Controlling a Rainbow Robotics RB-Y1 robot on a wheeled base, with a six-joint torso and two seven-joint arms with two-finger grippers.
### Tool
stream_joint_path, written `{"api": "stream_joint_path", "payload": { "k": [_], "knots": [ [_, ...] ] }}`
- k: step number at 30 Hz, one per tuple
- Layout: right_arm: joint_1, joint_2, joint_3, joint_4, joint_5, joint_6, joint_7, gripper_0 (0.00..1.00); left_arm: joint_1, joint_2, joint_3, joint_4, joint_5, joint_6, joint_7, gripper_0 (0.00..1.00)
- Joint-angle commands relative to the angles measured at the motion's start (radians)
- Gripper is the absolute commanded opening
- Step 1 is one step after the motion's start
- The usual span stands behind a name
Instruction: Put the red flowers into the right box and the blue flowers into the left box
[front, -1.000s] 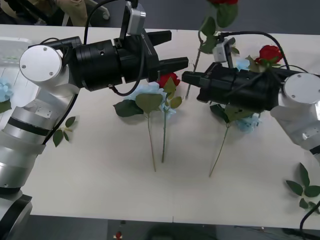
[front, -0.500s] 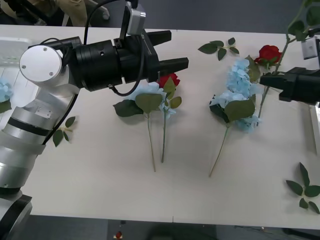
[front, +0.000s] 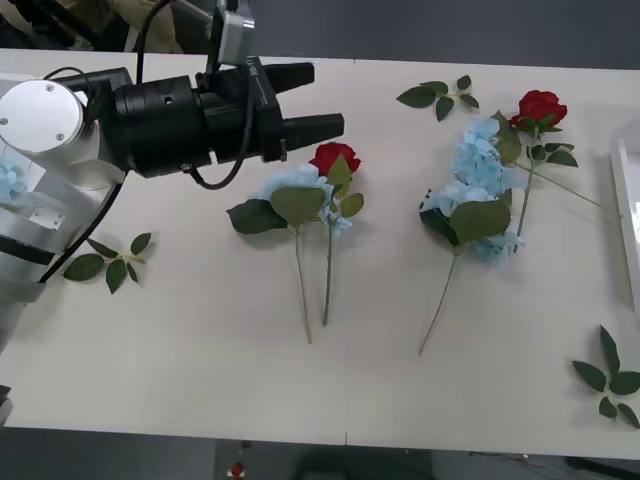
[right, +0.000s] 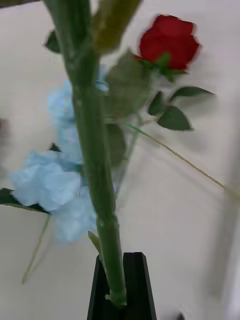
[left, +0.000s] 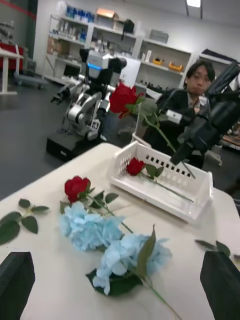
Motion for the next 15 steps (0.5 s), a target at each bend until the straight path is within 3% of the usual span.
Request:
{"api": "stream_joint_path", "payload": {
  "k": [1, 8, 15],
  "knots": [
    [0.060, -0.027, -0.052, -0.013, 0.129, -0.015, -0.028, 0.00, -0.034, 0.074, -0.051, -0.019, -0.002, -0.004, 0.171, 0.97],
    [0.189, -0.045, -0.070, -0.009, 0.301, -0.145, -0.042, 0.00, -0.034, 0.141, -0.129, -0.020, -0.111, -0.004, 0.338, 0.98],
    [0.218, -0.052, -0.057, 0.108, 0.367, -0.224, -0.046, 0.00, -0.031, 0.166, -0.135, -0.020, -0.276, 0.000, 0.522, 0.97]
  ]
}}
